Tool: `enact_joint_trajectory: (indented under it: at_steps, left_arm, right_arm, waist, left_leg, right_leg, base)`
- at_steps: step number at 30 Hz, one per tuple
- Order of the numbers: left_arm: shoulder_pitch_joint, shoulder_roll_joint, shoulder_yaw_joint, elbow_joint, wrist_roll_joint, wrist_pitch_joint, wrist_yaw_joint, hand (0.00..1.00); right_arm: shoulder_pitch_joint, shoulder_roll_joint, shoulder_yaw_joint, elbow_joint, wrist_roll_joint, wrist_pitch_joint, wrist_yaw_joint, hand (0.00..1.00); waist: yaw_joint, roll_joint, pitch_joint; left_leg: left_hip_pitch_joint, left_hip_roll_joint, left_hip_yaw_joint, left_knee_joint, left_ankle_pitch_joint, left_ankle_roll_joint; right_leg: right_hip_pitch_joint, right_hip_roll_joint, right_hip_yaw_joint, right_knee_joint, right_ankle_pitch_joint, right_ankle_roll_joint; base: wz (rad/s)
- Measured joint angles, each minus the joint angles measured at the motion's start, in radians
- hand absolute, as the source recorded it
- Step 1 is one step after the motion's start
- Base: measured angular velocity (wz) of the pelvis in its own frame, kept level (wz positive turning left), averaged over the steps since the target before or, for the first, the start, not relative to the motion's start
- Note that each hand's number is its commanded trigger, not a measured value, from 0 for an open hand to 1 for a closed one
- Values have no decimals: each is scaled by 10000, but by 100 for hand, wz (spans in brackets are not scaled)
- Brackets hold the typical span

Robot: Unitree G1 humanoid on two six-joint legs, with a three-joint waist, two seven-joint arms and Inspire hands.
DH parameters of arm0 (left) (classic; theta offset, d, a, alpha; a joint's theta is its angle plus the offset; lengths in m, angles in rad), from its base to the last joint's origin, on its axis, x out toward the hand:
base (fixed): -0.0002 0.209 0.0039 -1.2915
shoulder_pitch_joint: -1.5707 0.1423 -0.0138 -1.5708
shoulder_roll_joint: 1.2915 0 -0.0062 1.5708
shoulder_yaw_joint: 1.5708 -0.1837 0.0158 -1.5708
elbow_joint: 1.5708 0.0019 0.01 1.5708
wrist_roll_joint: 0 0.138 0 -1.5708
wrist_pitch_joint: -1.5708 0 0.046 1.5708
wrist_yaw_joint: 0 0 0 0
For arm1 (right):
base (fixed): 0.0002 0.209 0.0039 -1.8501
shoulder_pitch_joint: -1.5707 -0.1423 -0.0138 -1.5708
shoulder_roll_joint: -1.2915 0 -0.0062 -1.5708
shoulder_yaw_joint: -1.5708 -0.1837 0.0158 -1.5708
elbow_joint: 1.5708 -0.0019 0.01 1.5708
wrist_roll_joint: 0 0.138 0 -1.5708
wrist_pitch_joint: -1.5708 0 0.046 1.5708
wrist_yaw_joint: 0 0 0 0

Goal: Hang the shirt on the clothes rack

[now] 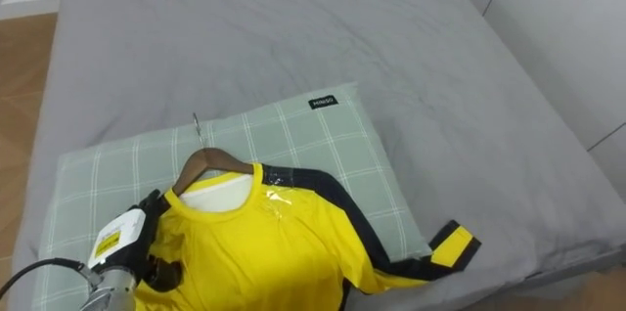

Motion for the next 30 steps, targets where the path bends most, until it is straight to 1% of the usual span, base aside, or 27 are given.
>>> enact_joint_trajectory:
  at_steps: [4,6,9,17,22,28,30]
  left_arm:
    - [-179,141,-1,6,-124,-158,-1,0]
    - [-310,225,-4,13,-291,-208,-2,0]
    - [-315,337,-3,22,-299,-277,-3,0]
    - [-334,381,-4,25,-298,-319,45,0]
    - [-340,402,-10,23,-297,-319,51,0]
    - [-390,403,-18,41,-285,-316,-20,0]
    - [-414,398,-29,78,-288,-308,-125,0]
  right_arm:
    - [-1,0,6,5,24,-2,-1,0]
    - [-8,1,7,5,25,-1,-2,0]
    - [-5,0,6,32,24,4,-54,0]
    - [-4,0,3,63,39,12,-181,0]
    - [-2,0,5,57,20,11,-214,0]
    - [20,1,4,44,-44,20,-169,0]
    - [-8,-1,12,35,-44,15,-168,0]
  waist:
    - [-30,-47,22]
    - [-53,-99,53]
    - [-96,-151,81]
    - [-126,-181,85]
    - [-212,-191,82]
    - [-273,-184,81]
    - [-274,-139,88]
  left_leg:
    - [-44,6,56,48,4,6]
    - [-165,12,59,133,4,7]
    - [-303,12,62,191,16,29]
    - [-514,0,141,189,63,51]
    - [-555,3,225,188,63,51]
    - [-697,2,231,214,63,52]
    - [-699,7,223,223,63,52]
  right_leg:
    - [-25,-5,16,-8,0,0]
    - [-86,-6,19,-15,-1,1]
    - [-195,-13,14,-16,-1,2]
    - [-499,-50,0,109,-2,3]
    - [-599,-58,9,158,-2,2]
    - [-727,-63,7,151,-2,2]
    - [-726,-62,-3,157,-1,2]
  base:
    - [-3]
    - [0]
    - [0]
    - [-1]
    - [-4]
    - [-1]
    - [0]
